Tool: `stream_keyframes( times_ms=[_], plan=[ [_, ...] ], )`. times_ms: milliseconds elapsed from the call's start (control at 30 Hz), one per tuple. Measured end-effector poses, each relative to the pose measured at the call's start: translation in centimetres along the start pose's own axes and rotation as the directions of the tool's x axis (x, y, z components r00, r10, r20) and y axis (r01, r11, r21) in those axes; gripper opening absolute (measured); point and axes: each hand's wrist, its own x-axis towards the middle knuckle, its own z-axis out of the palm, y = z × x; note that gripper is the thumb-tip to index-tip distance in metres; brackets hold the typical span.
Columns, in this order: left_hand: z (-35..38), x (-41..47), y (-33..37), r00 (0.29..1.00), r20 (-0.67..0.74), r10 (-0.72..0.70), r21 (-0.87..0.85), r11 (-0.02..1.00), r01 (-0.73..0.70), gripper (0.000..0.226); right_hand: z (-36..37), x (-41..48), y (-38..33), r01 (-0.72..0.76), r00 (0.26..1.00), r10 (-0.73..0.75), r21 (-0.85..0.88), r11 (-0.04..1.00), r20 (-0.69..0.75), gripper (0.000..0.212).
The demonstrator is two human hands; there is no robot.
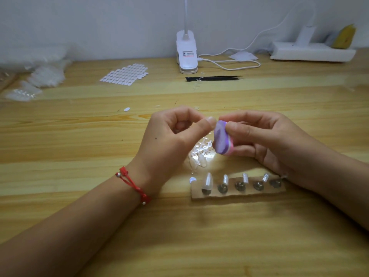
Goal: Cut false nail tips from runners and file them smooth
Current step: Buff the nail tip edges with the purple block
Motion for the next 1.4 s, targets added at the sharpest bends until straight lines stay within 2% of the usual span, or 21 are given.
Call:
stream_keyframes(
  times_ms=[200, 333, 500, 600, 767, 867, 1000, 1133, 1267, 1400],
  plan=[
    [0.02, -0.03, 0.07, 0.998, 0.058, -0.002, -0.027, 1.0, 0.004, 0.019, 0.01, -0.03, 0.06, 0.032, 0.998, -0.028, 0.058, 0.998, -0.058, 0.019],
    [-0.07, 0.08, -0.08, 1.0, -0.001, -0.01, -0.039, 0.999, 0.01, 0.02, 0.18, -0.04, 0.12, 0.03, 0.999, -0.029, 0.023, 0.999, -0.03, 0.02],
    [0.07, -0.01, 0.03, 0.999, 0.05, -0.002, -0.026, 1.0, 0.004, 0.02, 0.03, 0.04, 0.15, 0.052, 0.996, -0.046, 0.087, 0.995, -0.075, 0.018],
    [-0.04, 0.05, -0.1, 1.0, 0.01, -0.009, -0.032, 0.999, 0.009, 0.019, 0.16, -0.02, 0.15, 0.039, 0.999, -0.037, 0.046, 0.998, -0.035, 0.018],
    [0.04, 0.05, 0.06, 0.998, 0.057, -0.017, -0.046, 0.999, 0.02, 0.019, 0.02, 0.05, 0.17, 0.051, 0.996, -0.045, 0.091, 0.994, -0.074, 0.017],
    [-0.02, 0.06, 0.01, 1.0, 0.022, -0.009, -0.037, 0.999, 0.01, 0.019, 0.2, -0.06, 0.07, 0.031, 0.999, -0.03, 0.037, 0.999, -0.021, 0.017],
    [0.07, -0.02, 0.07, 0.995, 0.092, -0.024, -0.032, 0.999, 0.028, 0.023, -0.03, 0.01, 0.09, 0.042, 0.997, -0.034, 0.108, 0.993, -0.074, 0.016],
    [-0.09, 0.0, -0.05, 0.997, 0.075, -0.019, -0.019, 1.0, 0.021, 0.02, 0.07, -0.09, -0.04, 0.008, 1.0, -0.008, 0.021, 1.0, -0.01, 0.019],
    [0.07, -0.08, -0.1, 0.994, 0.105, -0.011, 0.022, 1.0, 0.009, 0.016, -0.13, 0.0, 0.1, 0.043, 0.997, -0.037, 0.081, 0.996, -0.07, 0.018],
    [-0.1, 0.01, -0.29, 0.998, 0.049, -0.025, 0.042, 0.999, 0.023, 0.021, 0.09, -0.03, 0.15, 0.039, 0.999, -0.039, 0.02, 0.999, -0.014, 0.018]
  ],
)
